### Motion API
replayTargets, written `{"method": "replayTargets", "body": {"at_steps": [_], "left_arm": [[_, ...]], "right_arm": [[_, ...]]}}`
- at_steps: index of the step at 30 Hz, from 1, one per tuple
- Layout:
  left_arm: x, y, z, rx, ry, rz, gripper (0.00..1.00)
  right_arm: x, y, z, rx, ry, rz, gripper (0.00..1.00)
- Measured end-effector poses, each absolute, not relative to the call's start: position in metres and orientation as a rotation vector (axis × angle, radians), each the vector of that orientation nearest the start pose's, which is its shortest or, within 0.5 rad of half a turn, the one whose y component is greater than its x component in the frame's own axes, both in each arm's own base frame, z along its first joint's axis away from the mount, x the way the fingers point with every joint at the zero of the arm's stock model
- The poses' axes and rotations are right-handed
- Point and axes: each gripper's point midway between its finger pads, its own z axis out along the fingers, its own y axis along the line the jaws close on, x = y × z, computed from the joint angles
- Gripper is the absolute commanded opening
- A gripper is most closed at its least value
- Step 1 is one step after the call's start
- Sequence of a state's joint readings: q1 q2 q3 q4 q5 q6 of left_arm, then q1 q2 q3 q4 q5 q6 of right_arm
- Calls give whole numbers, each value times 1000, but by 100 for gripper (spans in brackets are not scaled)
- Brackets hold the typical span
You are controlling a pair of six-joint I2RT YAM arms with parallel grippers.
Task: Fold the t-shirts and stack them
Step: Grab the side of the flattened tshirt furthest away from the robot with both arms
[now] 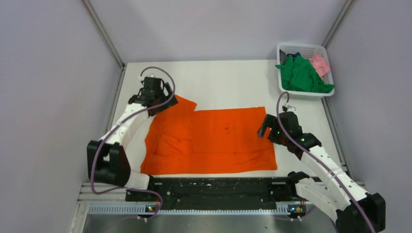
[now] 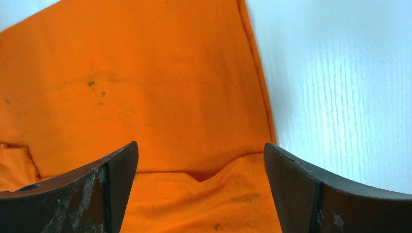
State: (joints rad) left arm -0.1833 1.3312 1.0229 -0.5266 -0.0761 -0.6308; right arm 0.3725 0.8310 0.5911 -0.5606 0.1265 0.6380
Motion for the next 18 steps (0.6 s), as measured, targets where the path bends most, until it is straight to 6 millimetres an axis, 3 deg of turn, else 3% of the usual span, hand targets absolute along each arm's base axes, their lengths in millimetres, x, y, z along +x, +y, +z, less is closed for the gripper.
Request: {"method": "replayTargets", "body": {"at_steps": [4, 11, 15, 18], "left_arm": [[406, -76, 144, -542, 2360, -204, 91], [494, -72, 111, -517, 2421, -52, 82], [522, -68, 84, -512, 2458, 30, 76], [527, -65, 62, -502, 2499, 79, 67]], "right_arm": [[233, 86, 96, 362, 2378, 266, 99], [239, 76, 78, 351, 2423, 147, 99], [242, 74, 75, 357, 2427, 120, 99], [246, 74, 77, 360, 2415, 118, 99]]}}
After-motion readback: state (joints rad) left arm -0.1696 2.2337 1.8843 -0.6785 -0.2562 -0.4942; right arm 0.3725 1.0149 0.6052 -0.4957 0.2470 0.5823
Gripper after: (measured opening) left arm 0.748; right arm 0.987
